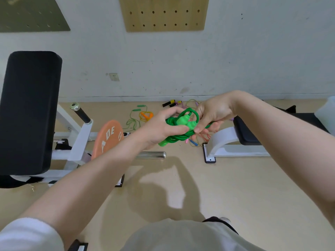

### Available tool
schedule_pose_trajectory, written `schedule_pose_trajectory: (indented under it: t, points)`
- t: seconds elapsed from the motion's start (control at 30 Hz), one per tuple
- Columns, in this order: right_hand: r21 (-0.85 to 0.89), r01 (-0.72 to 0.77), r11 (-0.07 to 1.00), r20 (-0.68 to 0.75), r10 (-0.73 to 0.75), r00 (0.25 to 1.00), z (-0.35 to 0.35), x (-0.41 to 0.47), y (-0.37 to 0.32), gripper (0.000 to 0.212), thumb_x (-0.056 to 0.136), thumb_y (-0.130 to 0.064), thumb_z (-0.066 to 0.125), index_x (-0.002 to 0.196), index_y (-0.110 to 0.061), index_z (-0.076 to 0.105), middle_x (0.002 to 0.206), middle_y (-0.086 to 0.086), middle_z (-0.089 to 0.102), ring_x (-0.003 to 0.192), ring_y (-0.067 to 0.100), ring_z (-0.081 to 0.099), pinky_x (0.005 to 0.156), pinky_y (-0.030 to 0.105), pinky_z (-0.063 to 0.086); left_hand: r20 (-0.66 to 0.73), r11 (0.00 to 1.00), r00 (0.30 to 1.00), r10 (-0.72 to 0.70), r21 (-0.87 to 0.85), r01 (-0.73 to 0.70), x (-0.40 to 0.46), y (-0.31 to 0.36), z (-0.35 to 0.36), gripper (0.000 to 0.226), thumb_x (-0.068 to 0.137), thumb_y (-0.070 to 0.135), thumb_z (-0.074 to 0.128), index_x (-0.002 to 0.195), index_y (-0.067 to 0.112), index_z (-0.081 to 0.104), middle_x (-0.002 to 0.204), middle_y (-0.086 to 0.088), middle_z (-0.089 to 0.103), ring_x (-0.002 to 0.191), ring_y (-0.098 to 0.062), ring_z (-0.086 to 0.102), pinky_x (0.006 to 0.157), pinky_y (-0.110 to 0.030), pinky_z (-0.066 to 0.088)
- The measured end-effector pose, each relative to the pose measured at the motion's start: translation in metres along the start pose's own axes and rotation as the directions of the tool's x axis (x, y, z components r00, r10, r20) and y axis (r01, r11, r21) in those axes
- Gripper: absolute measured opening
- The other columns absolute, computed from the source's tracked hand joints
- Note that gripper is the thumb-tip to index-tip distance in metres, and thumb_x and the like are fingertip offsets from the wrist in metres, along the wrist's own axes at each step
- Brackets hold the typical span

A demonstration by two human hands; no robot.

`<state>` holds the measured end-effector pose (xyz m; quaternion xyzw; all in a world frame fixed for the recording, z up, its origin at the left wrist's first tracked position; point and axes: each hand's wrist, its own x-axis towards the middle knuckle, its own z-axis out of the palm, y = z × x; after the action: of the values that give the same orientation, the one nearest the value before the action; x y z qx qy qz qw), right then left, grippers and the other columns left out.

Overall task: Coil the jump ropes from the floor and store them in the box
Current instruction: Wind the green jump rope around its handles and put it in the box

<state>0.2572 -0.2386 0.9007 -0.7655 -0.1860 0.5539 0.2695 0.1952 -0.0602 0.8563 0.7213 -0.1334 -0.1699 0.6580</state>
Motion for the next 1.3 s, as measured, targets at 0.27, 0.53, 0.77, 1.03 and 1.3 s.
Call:
schedule_pose_trajectory:
  t: [0.27, 0.53, 0.77, 1.03, 1.3]
  points:
    - [-0.135, 0.181, 0.974, -0.690, -0.224, 0.689, 0.018, 0.018, -0.013, 0.015, 0.085, 0.001, 0.056, 0.096, -0.002, 0.066, 0.077, 0.017, 0.068, 0.056, 0.014, 0.061, 0.069, 0.039, 0.056, -0.263, 0.996, 0.961, -0.087, -0.025, 0.083, -0.001, -0.015, -0.001, 0.041, 0.052, 0.029, 0.072, 0.089, 0.032, 0.056, 0.087, 0.002, 0.061, 0.074, -0.016, 0.059, 0.072, -0.029, 0.049]
    - [-0.294, 0.290, 0.911, -0.808, -0.399, 0.433, 0.045, 0.029, -0.009, 0.021, 0.087, -0.001, 0.046, 0.096, -0.008, 0.064, 0.077, 0.007, 0.068, 0.072, 0.024, 0.064, 0.071, 0.033, 0.050, -0.328, 0.990, 0.935, -0.137, -0.081, 0.116, -0.005, -0.022, -0.007, 0.024, 0.083, 0.009, 0.065, 0.091, 0.031, 0.058, 0.094, 0.001, 0.061, 0.072, -0.015, 0.061, 0.057, -0.023, 0.049]
    - [-0.193, 0.339, 0.921, -0.817, -0.342, 0.464, 0.050, 0.030, -0.002, 0.015, 0.086, -0.014, 0.061, 0.092, -0.002, 0.068, 0.068, -0.001, 0.061, 0.054, 0.000, 0.050, 0.060, 0.018, 0.041, -0.301, 0.984, 0.941, -0.151, -0.136, 0.114, -0.008, -0.023, -0.001, 0.032, 0.078, 0.012, 0.071, 0.104, 0.028, 0.062, 0.098, -0.004, 0.065, 0.081, -0.025, 0.066, 0.073, -0.036, 0.054]
    - [0.328, 0.615, 0.717, -0.749, -0.200, 0.632, 0.050, 0.020, 0.004, 0.018, 0.086, 0.003, 0.055, 0.071, -0.005, 0.062, 0.061, -0.002, 0.060, 0.054, 0.005, 0.051, 0.058, 0.015, 0.043, -0.254, 0.994, 0.963, -0.090, -0.080, 0.072, -0.010, -0.014, 0.002, 0.032, 0.065, 0.024, 0.069, 0.090, 0.038, 0.057, 0.077, 0.014, 0.066, 0.068, -0.006, 0.063, 0.067, -0.026, 0.052]
    - [0.547, 0.595, 0.588, -0.585, -0.240, 0.775, 0.046, 0.013, 0.009, 0.027, 0.078, 0.002, 0.058, 0.059, -0.014, 0.070, 0.070, 0.003, 0.062, 0.066, 0.011, 0.055, 0.065, 0.019, 0.045, -0.184, 0.988, 0.976, -0.116, -0.119, 0.095, -0.011, -0.006, 0.004, 0.033, 0.063, 0.019, 0.067, 0.095, 0.025, 0.064, 0.091, 0.000, 0.063, 0.080, -0.018, 0.061, 0.075, -0.032, 0.049]
